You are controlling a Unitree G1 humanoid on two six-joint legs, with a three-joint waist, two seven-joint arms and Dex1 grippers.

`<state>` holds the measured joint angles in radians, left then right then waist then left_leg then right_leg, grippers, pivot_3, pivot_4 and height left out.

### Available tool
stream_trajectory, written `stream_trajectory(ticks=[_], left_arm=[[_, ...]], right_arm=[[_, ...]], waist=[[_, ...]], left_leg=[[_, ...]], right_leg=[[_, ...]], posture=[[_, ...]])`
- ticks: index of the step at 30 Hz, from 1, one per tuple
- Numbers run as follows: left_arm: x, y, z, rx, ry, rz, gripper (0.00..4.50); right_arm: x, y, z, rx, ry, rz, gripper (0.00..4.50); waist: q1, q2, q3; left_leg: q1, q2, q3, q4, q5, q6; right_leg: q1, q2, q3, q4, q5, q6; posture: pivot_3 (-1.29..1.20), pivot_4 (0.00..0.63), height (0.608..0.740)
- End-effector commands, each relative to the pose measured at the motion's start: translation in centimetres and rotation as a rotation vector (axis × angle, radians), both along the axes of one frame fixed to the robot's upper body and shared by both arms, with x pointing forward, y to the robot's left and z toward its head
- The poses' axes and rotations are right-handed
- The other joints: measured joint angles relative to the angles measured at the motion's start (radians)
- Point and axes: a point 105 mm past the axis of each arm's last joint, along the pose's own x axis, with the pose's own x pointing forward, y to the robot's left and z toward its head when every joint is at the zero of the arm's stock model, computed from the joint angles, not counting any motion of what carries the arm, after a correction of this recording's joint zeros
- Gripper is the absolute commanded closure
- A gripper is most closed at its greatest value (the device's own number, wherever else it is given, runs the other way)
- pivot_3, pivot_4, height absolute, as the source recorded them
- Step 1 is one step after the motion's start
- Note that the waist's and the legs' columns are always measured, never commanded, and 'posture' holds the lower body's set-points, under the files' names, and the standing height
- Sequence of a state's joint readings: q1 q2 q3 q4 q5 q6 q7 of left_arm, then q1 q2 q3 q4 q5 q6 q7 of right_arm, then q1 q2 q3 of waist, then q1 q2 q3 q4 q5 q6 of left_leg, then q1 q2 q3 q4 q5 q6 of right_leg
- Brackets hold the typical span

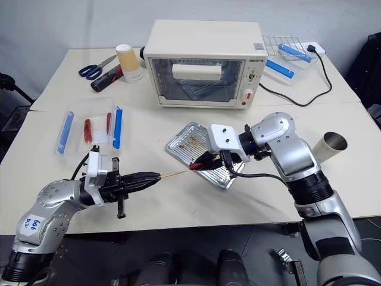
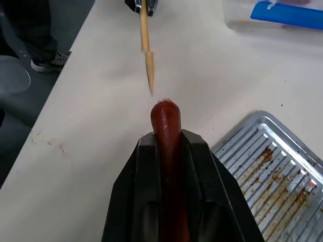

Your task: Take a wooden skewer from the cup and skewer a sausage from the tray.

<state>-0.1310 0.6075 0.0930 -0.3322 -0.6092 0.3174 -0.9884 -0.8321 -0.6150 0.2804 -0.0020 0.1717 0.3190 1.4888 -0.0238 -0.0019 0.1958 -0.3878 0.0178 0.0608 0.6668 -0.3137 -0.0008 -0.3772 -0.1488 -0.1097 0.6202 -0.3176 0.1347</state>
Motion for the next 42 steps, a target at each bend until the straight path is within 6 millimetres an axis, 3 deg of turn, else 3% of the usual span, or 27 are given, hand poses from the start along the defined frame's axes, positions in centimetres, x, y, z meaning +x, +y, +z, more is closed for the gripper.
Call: stream_trajectory(ticks=[1,18,29,36,42], left_arm=[[0.1,-0.5,0.4,-0.004,-0.029,-0.006,4.5],[0.4,-1.4,0.1,0.002,-0.02,-0.023,4.5],[1.3,-5.2,0.1,-0.004,-0.018,-0.131,4.5],[1.6,-9.0,0.7,-0.034,0.012,-0.26,4.5],[1.6,-10.3,0.9,-0.037,0.032,-0.321,4.5]], right_arm=[[-0.7,-0.1,0.1,-0.007,-0.002,0.028,4.25],[-1.5,1.0,0.6,0.013,-0.002,0.064,4.25],[-2.5,2.6,0.5,-0.008,0.0,0.113,4.25],[-3.3,3.8,0.7,0.008,0.015,0.161,4.25],[-3.7,4.2,0.7,0.013,0.023,0.18,4.25]], waist=[[0.0,0.0,0.0],[0.003,0.0,0.0],[0.022,0.0,0.0],[0.024,0.0,0.0],[0.023,0.0,0.0]], left_leg=[[0.0,0.0,0.0,0.0,0.0,0.0],[0.0,0.0,0.0,0.0,0.0,0.0],[0.0,0.0,0.0,0.001,0.0,0.0],[-0.001,-0.001,0.0,0.003,0.0,0.0],[-0.001,0.0,0.0,0.003,0.0,0.0]], right_leg=[[0.0,0.0,0.0,0.0,0.0,0.0],[0.0,0.0,0.0,0.0,0.0,0.0],[0.0,0.0,0.0,0.001,0.0,0.0],[0.0,0.0,0.0,0.001,0.0,0.0],[0.0,0.0,0.0,0.001,0.0,0.0]], posture=[[0.0,0.15,0.74],[0.0,0.15,0.74],[0.0,0.15,0.74],[0.0,0.15,0.74],[0.0,0.15,0.74]])
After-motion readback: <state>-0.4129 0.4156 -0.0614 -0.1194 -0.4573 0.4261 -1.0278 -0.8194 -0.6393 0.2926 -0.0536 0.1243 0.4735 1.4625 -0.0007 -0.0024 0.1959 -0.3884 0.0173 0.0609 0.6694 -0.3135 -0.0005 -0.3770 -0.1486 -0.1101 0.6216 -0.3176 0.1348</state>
